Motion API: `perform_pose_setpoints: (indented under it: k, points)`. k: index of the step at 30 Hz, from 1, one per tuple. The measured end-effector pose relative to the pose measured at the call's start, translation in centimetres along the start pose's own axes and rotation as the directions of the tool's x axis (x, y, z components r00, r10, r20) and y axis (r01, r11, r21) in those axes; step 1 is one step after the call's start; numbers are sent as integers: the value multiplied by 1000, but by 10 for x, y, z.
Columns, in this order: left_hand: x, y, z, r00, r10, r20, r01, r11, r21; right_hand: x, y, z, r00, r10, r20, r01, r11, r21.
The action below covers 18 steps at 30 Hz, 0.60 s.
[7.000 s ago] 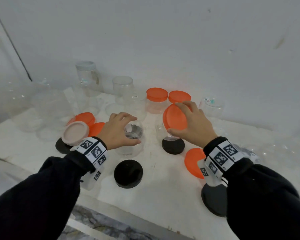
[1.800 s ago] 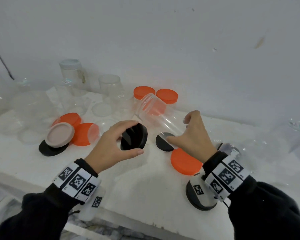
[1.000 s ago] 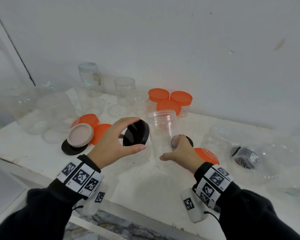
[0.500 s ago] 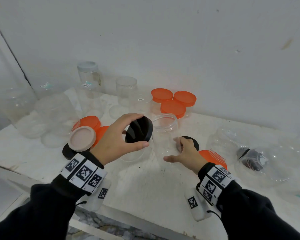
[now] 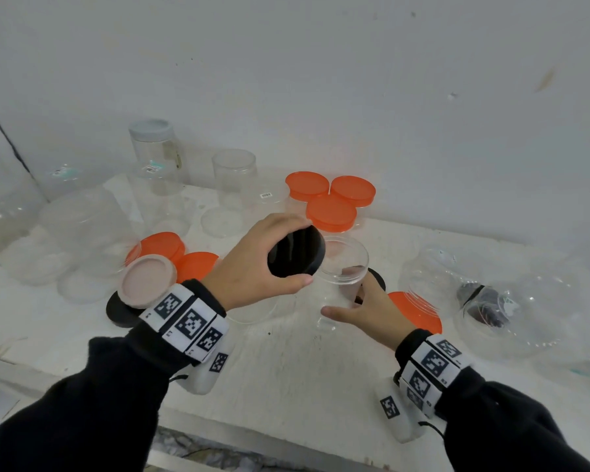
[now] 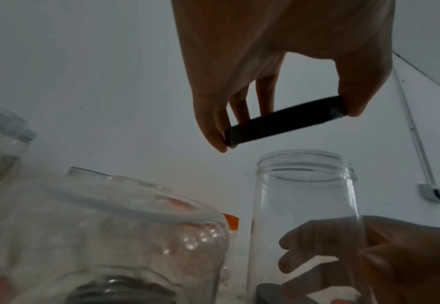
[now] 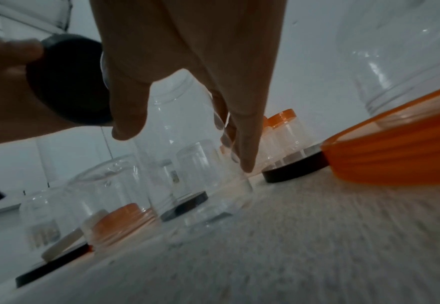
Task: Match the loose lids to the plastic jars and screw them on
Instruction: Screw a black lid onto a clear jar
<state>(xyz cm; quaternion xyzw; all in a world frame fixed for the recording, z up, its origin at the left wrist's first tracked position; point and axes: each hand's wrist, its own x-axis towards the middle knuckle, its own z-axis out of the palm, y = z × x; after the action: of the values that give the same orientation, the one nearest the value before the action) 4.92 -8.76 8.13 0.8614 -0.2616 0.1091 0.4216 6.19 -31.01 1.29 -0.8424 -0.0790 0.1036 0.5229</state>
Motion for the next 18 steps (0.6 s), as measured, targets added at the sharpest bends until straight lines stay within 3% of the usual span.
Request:
perform_pose_setpoints:
  k: [10,18]
  points:
    - [30,7,11,967,64,248,-121,967,224,1,-7,6,997,-52,62,52,999,14]
    - [55,18,16,911,-10,412,-162,911,380,-1,-9,6,995,-60,82,60,998,5]
